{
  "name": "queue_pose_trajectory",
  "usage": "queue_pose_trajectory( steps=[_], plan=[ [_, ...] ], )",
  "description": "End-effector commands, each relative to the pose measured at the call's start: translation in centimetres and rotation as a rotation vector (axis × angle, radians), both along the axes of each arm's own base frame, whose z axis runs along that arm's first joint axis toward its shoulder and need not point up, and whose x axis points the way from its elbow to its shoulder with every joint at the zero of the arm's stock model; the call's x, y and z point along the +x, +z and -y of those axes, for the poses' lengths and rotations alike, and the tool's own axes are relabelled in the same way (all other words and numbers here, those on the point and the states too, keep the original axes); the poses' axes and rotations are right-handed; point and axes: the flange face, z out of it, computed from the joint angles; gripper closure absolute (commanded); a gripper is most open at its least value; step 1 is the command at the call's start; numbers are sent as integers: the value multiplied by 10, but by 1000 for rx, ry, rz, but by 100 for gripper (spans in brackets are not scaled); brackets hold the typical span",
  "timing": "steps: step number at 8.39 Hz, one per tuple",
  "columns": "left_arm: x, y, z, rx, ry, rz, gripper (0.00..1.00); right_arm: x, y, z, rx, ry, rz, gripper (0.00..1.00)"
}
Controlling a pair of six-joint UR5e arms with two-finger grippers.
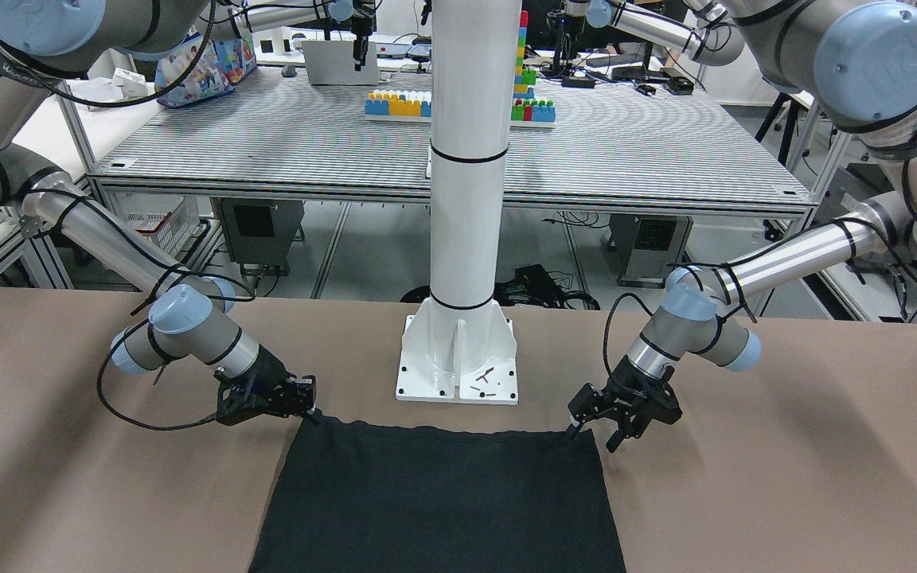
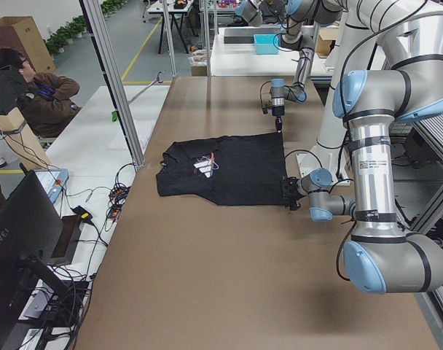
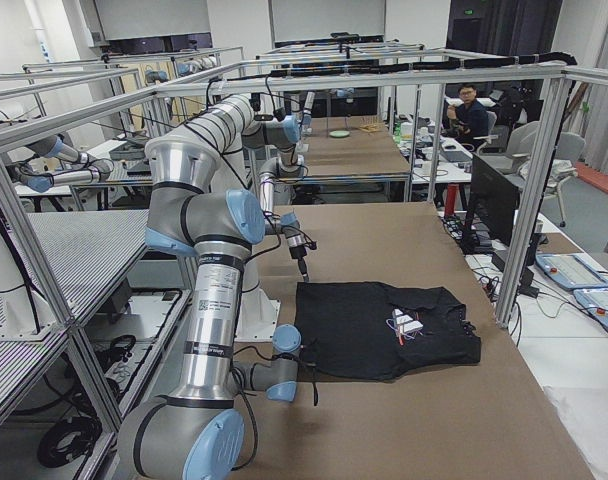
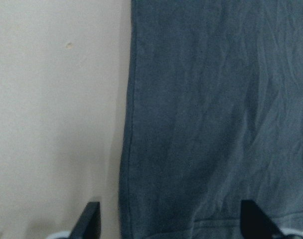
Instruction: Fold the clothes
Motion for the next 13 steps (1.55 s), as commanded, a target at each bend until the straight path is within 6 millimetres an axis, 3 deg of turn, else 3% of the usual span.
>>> queue_pose_trajectory(
  steps=[1,3,4,5,6,7,13],
  plan=[
    [7,2,-14,7,12,6,1,0,0,1,0,1,-1,100],
    [14,5,-24,18,2,26,1,0,-1,1,0,1,0,100],
    [18,2,-24,18,2,40,6,1,0,2,0,4,-1,100],
    [17,3,-23,19,-1,41,22,2,-1,2,-2,-2,1,100],
    [17,3,-23,18,-1,43,52,2,-1,2,0,-2,1,100],
    [17,1,-23,17,-2,39,99,2,-1,2,-2,-2,1,100],
    [4,-20,-25,1,50,-7,100,10,-3,9,-11,-20,9,100]
  ],
)
